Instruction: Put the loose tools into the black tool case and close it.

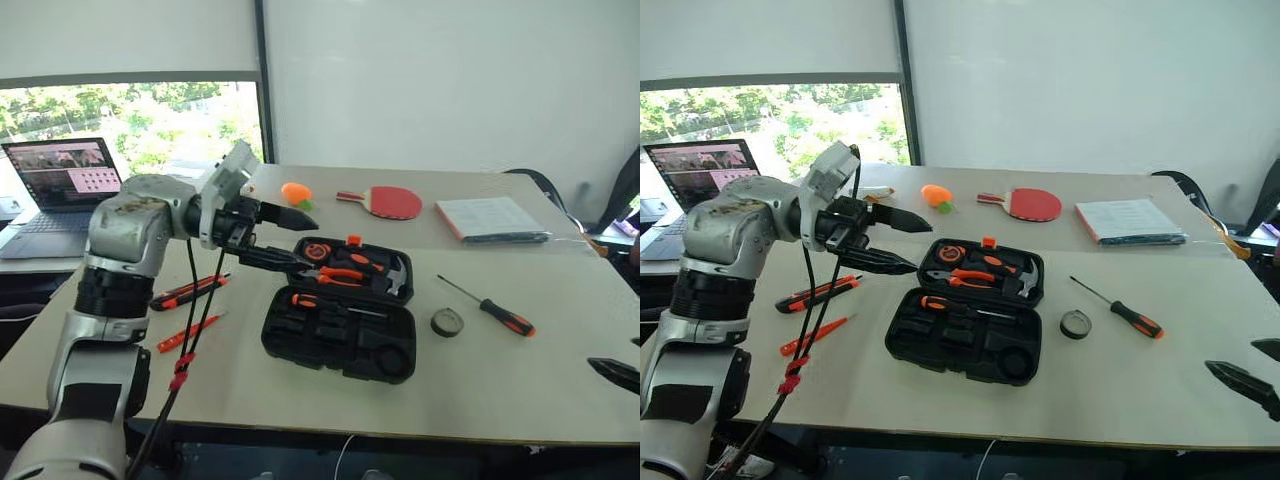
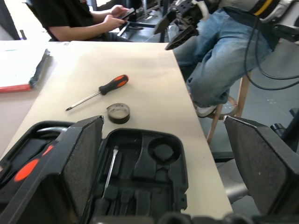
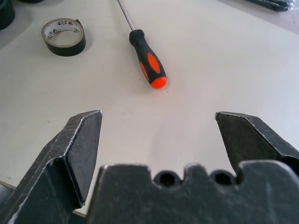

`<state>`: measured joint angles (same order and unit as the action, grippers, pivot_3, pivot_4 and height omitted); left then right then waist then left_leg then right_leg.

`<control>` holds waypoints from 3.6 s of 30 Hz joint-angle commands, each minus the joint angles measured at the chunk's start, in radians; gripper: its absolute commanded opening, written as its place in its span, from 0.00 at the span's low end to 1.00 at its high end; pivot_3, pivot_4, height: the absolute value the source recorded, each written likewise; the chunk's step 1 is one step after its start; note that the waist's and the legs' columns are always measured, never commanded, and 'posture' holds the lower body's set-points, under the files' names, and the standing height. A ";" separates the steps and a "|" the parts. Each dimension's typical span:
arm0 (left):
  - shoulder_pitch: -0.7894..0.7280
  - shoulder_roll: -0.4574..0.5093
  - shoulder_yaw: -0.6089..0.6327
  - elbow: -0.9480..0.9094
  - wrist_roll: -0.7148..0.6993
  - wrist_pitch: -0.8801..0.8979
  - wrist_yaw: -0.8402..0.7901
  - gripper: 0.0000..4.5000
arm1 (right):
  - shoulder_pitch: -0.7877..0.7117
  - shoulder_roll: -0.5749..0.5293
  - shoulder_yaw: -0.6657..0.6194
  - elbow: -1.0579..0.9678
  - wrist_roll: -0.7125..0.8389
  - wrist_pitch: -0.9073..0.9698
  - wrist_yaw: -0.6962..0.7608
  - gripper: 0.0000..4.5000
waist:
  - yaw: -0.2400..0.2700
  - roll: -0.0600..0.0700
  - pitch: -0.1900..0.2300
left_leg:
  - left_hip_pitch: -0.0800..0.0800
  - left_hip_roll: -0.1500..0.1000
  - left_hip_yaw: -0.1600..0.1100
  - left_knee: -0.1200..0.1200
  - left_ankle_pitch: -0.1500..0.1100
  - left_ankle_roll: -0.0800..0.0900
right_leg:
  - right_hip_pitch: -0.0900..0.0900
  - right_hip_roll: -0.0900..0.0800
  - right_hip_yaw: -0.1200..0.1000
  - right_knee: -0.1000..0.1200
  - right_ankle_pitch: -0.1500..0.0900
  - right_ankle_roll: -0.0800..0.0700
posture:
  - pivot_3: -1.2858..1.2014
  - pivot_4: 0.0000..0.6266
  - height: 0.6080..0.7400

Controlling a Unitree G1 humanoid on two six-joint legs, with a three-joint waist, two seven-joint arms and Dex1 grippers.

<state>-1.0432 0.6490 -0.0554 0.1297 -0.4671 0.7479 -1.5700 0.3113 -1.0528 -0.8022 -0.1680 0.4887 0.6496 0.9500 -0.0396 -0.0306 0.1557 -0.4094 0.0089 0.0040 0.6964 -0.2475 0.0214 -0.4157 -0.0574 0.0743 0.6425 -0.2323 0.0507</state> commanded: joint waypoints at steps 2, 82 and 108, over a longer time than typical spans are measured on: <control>0.002 0.001 0.021 -0.090 -0.056 0.026 0.057 0.99 | -0.234 -0.062 0.264 0.110 -0.094 -0.002 -0.090 1.00 | -0.007 0.000 0.001 | 0.003 0.001 0.000 -0.001 0.000 0.000 | 0.003 0.000 0.001 0.000 0.000 0.000 | 0.52 0.24 1.00; 0.045 0.186 -0.012 -0.083 -0.033 -0.131 0.071 1.00 | -1.145 0.222 1.317 0.060 -0.454 0.222 0.253 0.22 | 0.022 0.014 0.012 | -0.012 -0.002 -0.001 0.001 0.000 0.000 | -0.014 -0.002 -0.005 0.005 -0.002 -0.002 | 0.52 0.24 1.00; 0.018 0.159 -0.027 -0.055 -0.026 -0.146 0.072 1.00 | -1.164 0.263 1.205 -0.021 -0.361 0.300 0.212 0.52 | 0.013 0.013 0.012 | -0.012 -0.002 -0.002 0.001 0.001 -0.001 | -0.014 -0.001 -0.005 0.006 -0.001 -0.003 | 0.52 0.24 1.00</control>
<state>-0.9956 0.8022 -0.0956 0.0838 -0.4940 0.6145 -1.4988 -0.8649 -0.7882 0.4145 -0.1666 0.1255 0.9673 1.1767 -0.0270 -0.0173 0.1681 -0.4214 0.0071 0.0020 0.6971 -0.2467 0.0203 -0.4294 -0.0589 0.0692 0.6479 -0.2337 0.0479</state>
